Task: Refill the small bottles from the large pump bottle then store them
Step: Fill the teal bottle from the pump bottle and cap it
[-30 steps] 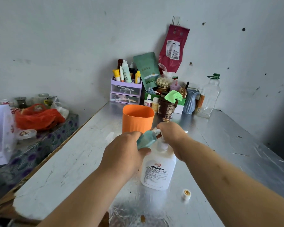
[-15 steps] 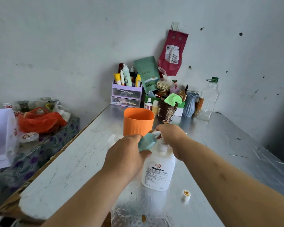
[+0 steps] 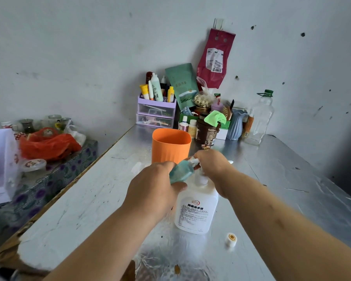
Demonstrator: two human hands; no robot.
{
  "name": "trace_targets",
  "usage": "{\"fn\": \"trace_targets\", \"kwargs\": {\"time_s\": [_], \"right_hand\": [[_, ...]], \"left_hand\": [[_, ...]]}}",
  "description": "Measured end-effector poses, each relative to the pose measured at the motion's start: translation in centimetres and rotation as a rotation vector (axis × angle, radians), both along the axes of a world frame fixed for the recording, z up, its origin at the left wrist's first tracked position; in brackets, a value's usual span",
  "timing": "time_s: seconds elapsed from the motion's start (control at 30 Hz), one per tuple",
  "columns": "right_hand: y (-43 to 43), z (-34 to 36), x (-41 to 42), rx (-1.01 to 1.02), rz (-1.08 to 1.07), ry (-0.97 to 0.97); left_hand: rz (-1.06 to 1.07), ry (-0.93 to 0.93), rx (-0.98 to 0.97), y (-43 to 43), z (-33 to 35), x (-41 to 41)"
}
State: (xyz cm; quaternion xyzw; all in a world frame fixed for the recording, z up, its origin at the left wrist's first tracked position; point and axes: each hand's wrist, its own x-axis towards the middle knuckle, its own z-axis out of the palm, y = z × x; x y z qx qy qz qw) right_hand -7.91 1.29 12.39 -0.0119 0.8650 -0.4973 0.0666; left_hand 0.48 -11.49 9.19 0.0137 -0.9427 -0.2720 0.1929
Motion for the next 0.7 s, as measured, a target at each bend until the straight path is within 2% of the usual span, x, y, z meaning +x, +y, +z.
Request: {"fn": "trace_targets", "kwargs": {"time_s": [0.07,0.2,0.33,0.43,0.7], "right_hand": [[0.1,-0.1,-0.1,-0.007,0.018,0.024],[-0.1,-0.7,-0.4,0.129,0.085,0.052],[0.3,-0.4,0.1,0.099,0.075,0.03],[0.5,0.1,0.8,-0.037,0.009,-0.042],[0.2,0.4,0.2,-0.002,-0.018,-0.02]], "left_hand": [[0.003,0.0,0.001,-0.1,-0.2,-0.1],[0.012,-0.03,-0.014,0.1,-0.7,-0.1],[0.013,-0.034,-0.011,0.3,-0.6,0.1],[0.008,-0.026,-0.011,0.5,-0.3,0.4],[0.014,-0.014,-0.03,0.5,0.4,0.4]]}}
